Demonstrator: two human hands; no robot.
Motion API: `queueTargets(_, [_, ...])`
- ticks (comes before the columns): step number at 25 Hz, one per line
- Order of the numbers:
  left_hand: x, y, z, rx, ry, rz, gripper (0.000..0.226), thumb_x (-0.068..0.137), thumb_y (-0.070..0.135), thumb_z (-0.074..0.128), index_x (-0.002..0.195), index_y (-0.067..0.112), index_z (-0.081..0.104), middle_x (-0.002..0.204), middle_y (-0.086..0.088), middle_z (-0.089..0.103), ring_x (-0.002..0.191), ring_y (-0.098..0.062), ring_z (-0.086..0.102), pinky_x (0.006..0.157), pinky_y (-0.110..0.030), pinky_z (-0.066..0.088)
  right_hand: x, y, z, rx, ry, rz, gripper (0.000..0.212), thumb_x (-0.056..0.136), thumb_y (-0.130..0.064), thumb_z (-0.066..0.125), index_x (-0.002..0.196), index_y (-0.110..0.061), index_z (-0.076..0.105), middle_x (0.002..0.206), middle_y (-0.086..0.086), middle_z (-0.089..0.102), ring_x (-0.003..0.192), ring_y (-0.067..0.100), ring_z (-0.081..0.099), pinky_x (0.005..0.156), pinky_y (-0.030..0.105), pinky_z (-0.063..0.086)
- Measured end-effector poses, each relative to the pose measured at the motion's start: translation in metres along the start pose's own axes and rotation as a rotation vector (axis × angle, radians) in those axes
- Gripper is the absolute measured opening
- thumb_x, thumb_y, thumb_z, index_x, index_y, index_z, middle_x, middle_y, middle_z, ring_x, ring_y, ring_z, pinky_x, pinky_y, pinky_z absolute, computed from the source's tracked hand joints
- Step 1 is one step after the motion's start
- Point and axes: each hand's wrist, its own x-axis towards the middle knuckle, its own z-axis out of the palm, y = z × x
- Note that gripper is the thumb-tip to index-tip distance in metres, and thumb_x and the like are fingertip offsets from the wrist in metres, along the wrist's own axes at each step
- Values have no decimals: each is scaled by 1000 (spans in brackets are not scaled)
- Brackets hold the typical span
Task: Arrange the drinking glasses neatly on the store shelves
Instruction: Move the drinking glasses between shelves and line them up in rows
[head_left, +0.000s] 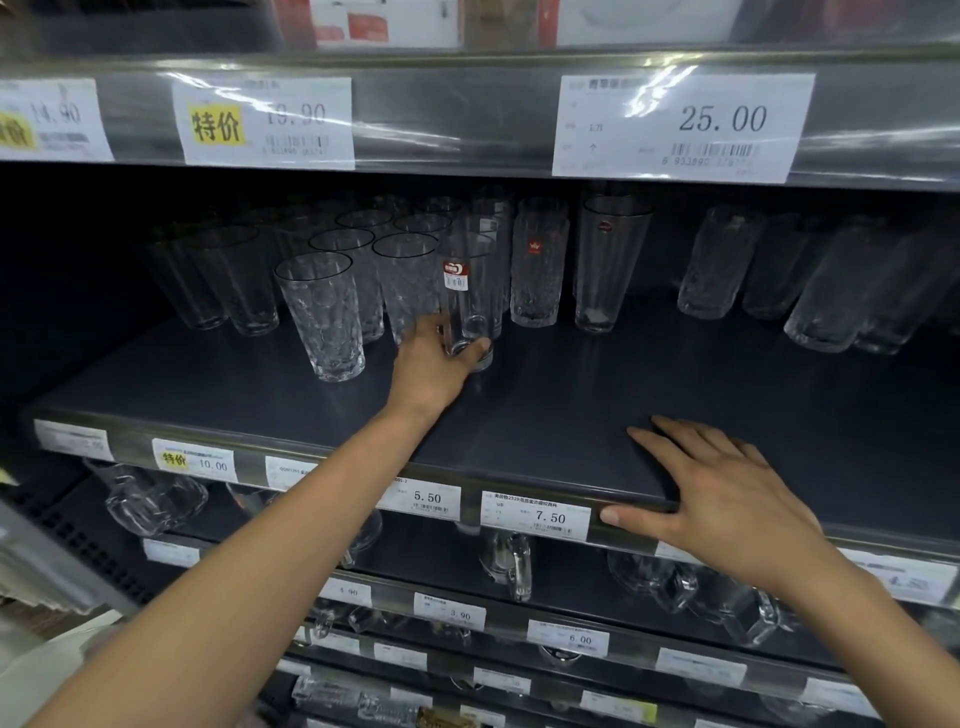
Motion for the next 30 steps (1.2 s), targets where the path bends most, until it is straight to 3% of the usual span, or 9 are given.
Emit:
queueTargets(4, [0,-1,0,6,-11,-3,64,83,39,78,133,7,51,121,-12,66,111,-27,63,89,-28,46,-1,-1,1,14,-5,4,107,64,-96,13,155,-40,10,164,-12,10,149,12,9,122,38,14])
queueTargets(14, [1,-2,1,-13,-6,13,60,85,32,77,133,5,53,118,-11,69,109,-25,63,90,-29,49,-2,-2,0,33,-2,3,104,67,-95,18,154,-39,12,164,-11,11,149,13,10,122,37,13])
queueTargets(18, [-3,-4,-8,38,-39,17,39,82,35,79,110,10,67,104,-5,74,99,-20,68,78,-24,47,-1,-2,-1,38,-21,4,106,66,-95,19,155,-38,12,164,-10,11,149,14,9,122,38,13])
queueTargets(21, [-9,-3,-25,249,-145,20,30,85,37,75,98,10,73,105,-7,73,102,-26,67,85,-32,52,1,-1,-1,34,-27,-1,108,63,-96,18,155,-38,13,164,-10,12,149,13,9,121,38,12])
queueTargets(23, [-19,-1,-39,286,-253,2,24,88,35,71,102,15,74,111,-4,73,108,-24,65,93,-32,50,2,1,-1,56,-17,-3,112,59,-99,17,154,-39,18,163,-12,15,149,12,12,121,37,13])
queueTargets(26, [-38,9,-54,183,-373,11,18,89,33,71,102,22,73,108,4,72,106,-15,64,94,-25,46,-4,2,-13,422,9,17,98,63,-94,38,146,-42,38,152,-17,38,143,6,31,119,35,24])
queueTargets(28, [-51,21,-55,-20,-426,17,9,89,25,73,97,22,74,101,5,73,99,-12,66,86,-14,45,-17,2,-23,779,115,91,72,70,-76,57,134,-42,53,138,-20,55,130,-2,48,114,31,36])
queueTargets(30, [-67,41,-51,-203,-494,5,5,89,19,72,92,23,74,95,8,73,91,-6,66,79,-6,46,-32,5,-33,919,272,172,51,77,-59,63,125,-41,61,125,-20,64,119,-7,56,107,25,42])
